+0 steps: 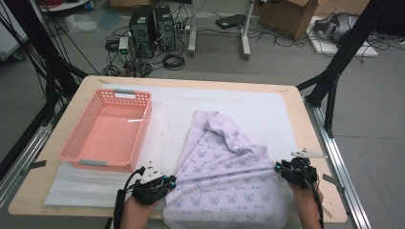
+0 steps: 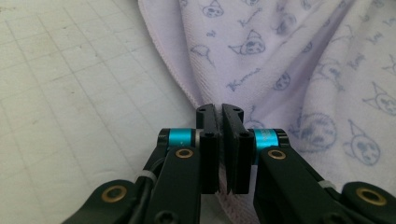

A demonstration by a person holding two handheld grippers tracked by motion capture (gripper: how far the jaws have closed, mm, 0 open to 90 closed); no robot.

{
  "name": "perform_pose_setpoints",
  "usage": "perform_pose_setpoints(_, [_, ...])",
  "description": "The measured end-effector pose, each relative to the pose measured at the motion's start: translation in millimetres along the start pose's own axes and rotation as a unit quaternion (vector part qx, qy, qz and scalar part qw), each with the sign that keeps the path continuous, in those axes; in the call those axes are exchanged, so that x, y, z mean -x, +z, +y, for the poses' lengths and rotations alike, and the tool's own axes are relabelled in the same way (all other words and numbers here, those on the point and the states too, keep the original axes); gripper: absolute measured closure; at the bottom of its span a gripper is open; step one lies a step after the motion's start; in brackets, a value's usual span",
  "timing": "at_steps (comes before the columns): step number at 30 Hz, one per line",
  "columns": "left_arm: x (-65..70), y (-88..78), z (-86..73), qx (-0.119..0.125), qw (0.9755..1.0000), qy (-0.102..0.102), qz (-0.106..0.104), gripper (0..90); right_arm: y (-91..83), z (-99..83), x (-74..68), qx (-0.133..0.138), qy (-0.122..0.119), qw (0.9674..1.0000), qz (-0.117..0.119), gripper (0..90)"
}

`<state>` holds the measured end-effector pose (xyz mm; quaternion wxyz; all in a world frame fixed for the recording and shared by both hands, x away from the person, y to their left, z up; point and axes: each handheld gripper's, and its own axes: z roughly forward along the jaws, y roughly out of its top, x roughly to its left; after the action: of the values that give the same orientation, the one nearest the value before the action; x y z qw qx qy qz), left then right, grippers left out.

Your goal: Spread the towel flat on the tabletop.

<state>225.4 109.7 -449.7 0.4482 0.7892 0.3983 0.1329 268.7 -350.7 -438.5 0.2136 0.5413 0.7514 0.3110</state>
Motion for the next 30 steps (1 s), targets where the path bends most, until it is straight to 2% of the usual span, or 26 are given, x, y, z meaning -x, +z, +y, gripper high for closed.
perform_pose_setpoints(1, [-1.1,0.2,1.3,0.006,1.0,-0.005,0.002,79.9,-1.2,-0.1,-0.8,0.001,0.0,1.0,0.0,69.4])
perform_pose_setpoints(3, [-5.6,1.6,5.6,0.014,0.9996,-0.024,0.005,64.7,-4.4,0.4,-2.3,0.018,0.007,0.9998,0.004,65.0])
perform_pose_setpoints(6, [-13.5,6.2,14.6,0.023,0.9991,-0.035,0.003,55.3,-8.5,2.3,-6.2,0.042,0.014,0.9987,0.026,59.8])
perform_pose_setpoints(9, [-20.9,19.4,22.9,0.009,0.9989,-0.046,0.006,49.8,-3.3,2.2,-11.2,0.019,0.008,0.9989,0.041,57.6])
perform_pose_setpoints(10, [-22.5,25.5,24.9,0.003,0.9986,-0.053,0.0,49.6,-0.8,1.2,-12.2,0.013,0.004,0.9991,0.041,58.0])
perform_pose_setpoints(12, [-21.3,32.9,26.1,-0.009,0.9986,-0.051,-0.009,50.6,2.9,-2.6,-13.4,0.002,-0.001,0.9989,0.046,61.5])
perform_pose_setpoints(13, [-18.0,36.5,25.7,-0.016,0.9988,-0.045,-0.013,53.4,1.8,-4.4,-13.7,0.007,-0.006,0.999,0.043,65.0])
perform_pose_setpoints(14, [-13.6,37.4,24.7,-0.012,0.9995,-0.028,-0.005,54.9,0.3,-5.8,-13.2,0.008,-0.004,0.9988,0.047,73.3])
perform_pose_setpoints(15, [-10.8,37.7,24.3,-0.017,0.9997,-0.012,-0.012,67.4,-1.8,-7.1,-11.8,0.005,-0.008,0.9985,0.053,81.8])
perform_pose_setpoints(16, [-7.7,37.5,23.9,-0.02,0.9997,0.002,-0.012,83.4,-4.2,-8.9,-10.4,0.006,-0.012,0.9981,0.06,85.6])
perform_pose_setpoints(17, [-5.4,36.4,23.7,-0.023,0.9997,0.007,-0.006,83.9,-6.6,-11.3,-9.6,0.007,-0.015,0.9979,0.063,87.0])
perform_pose_setpoints(19, [-5.0,32.2,21.5,-0.024,0.9997,-0.007,-0.004,84.8,-12.9,-16.9,-7.4,0.001,-0.02,0.9975,0.068,87.4])
perform_pose_setpoints(22, [-4.8,21.6,14.2,-0.02,0.9996,-0.015,-0.007,85.0,-24.1,-26.6,-3.6,-0.003,-0.026,0.9968,0.076,87.5])
perform_pose_setpoints(25, [-2.3,7.6,6.1,-0.015,0.9998,-0.011,-0.008,85.0,-31.1,-31.6,-2.5,-0.005,-0.024,0.9953,0.093,87.6])
perform_pose_setpoints(27, [-0.9,-2.6,3.4,-0.02,0.9998,-0.007,-0.001,85.1,-30.1,-30.5,-7.2,-0.008,-0.031,0.9934,0.11,87.5])
perform_pose_setpoints(28, [-0.5,-6.0,2.7,-0.02,0.9998,-0.006,0.001,85.0,-27.2,-29.4,-12.9,-0.012,-0.043,0.9914,0.123,87.5])
perform_pose_setpoints(30, [-0.9,-14.8,-0.2,-0.02,0.9998,-0.004,0.004,85.0,-25.3,-28.1,-22.4,-0.015,-0.062,0.99,0.125,87.4])
